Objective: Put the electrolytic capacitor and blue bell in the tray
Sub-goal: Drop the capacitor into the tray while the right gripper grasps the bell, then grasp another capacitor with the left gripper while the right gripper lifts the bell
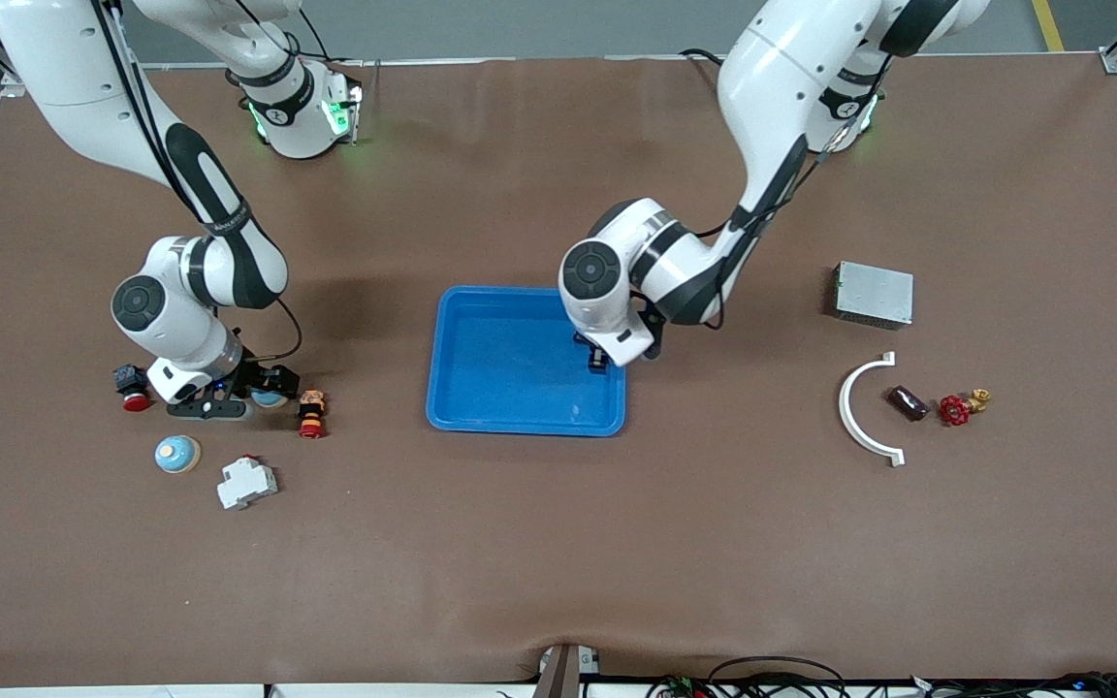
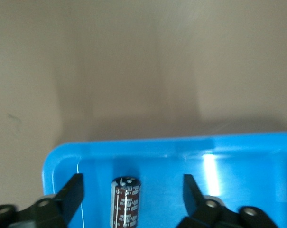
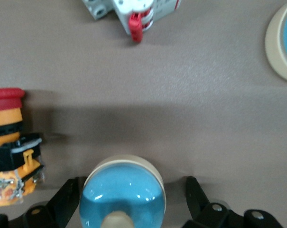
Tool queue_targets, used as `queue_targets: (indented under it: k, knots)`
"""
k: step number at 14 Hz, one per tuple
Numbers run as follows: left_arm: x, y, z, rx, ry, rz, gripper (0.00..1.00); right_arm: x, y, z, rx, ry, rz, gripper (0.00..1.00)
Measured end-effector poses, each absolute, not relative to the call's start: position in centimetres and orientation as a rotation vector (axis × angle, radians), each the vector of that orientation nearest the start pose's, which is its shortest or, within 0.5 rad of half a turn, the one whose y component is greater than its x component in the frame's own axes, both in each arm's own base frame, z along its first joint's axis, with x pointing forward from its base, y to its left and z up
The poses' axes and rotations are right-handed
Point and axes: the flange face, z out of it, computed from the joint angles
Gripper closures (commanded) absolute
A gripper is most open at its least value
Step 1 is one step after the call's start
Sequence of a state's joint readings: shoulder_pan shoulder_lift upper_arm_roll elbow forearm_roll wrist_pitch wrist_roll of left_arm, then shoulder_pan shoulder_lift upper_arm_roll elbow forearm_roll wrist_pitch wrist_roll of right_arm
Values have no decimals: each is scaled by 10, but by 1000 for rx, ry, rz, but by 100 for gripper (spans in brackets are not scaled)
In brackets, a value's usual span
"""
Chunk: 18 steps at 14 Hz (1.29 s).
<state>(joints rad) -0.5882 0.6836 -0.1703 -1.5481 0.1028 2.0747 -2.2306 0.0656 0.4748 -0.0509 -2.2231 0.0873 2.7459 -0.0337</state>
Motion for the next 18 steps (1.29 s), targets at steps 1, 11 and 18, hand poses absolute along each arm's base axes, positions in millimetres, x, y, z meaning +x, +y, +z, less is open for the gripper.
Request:
queue_targets:
  k: [1, 11, 18]
  knots:
    - [528, -441, 263, -2247, -1985, 44, 0, 550, 4, 162, -3128, 39, -69, 0]
    - [619, -139, 296, -2541, -1480, 184, 0, 558, 7, 191, -3116, 9, 28, 100]
    - [626, -33, 234, -2563, -1165, 109, 0, 561, 38, 277, -3087, 79, 93, 100]
